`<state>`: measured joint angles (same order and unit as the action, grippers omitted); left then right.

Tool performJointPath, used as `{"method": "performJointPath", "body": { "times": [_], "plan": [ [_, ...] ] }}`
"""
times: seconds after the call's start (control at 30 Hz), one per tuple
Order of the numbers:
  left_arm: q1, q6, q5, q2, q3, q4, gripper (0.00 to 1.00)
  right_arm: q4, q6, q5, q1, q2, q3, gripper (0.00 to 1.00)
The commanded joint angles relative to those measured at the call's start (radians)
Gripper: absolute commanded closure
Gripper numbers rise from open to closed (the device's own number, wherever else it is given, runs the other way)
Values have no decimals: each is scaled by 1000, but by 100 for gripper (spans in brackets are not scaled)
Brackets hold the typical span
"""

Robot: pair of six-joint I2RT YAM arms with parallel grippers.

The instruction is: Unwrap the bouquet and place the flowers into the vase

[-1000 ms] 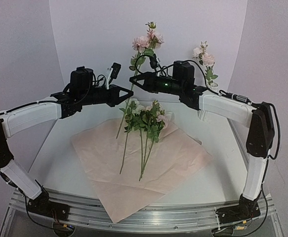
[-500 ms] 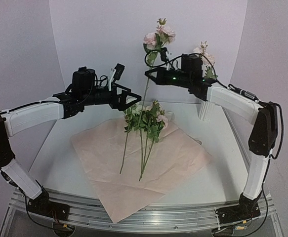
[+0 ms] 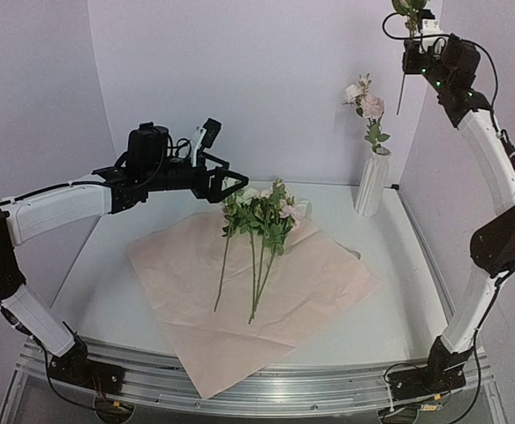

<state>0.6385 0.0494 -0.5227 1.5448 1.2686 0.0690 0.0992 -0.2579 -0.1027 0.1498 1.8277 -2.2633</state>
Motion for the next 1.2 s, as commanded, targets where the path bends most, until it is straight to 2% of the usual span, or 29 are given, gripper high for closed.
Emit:
{"method": "performJointPath", "body": {
  "times": [0.0, 0.27, 0.53, 0.7, 0.77, 0.9, 0.93, 1.0, 1.03, 1.1, 1.17],
  "plan": [
    [-18, -19, 7, -16, -2, -23, 0, 39, 17, 6, -52, 61, -39, 100],
    [-46, 2, 9, 18, 13, -36, 0, -16, 185, 97, -101, 112, 44, 100],
    [-63, 4, 10, 22, 0, -41, 0, -63, 235, 108, -103, 114, 163, 100],
    [-74, 14, 15, 38, -3, -42, 1, -90, 248, 112, -104, 99, 305, 99],
    [-74, 28, 26, 52, -3, -48, 3, -90, 238, 106, -103, 101, 352, 86],
    [-74, 87, 111, 109, 22, -117, 16, -90, 220, 81, -104, 94, 418, 50],
    [-74, 104, 150, 134, 42, -153, 20, -90, 223, 71, -103, 89, 425, 43],
    [-74, 122, 217, 186, 89, -232, 27, -83, 225, 59, -103, 77, 431, 37],
    [-74, 131, 244, 218, 114, -273, 28, -74, 223, 55, -104, 69, 431, 35],
    [-74, 142, 270, 271, 152, -331, 28, -53, 222, 42, -104, 56, 427, 13],
    [-74, 165, 280, 324, 181, -371, 28, -24, 220, 30, -102, 38, 423, 7]
  ]
}}
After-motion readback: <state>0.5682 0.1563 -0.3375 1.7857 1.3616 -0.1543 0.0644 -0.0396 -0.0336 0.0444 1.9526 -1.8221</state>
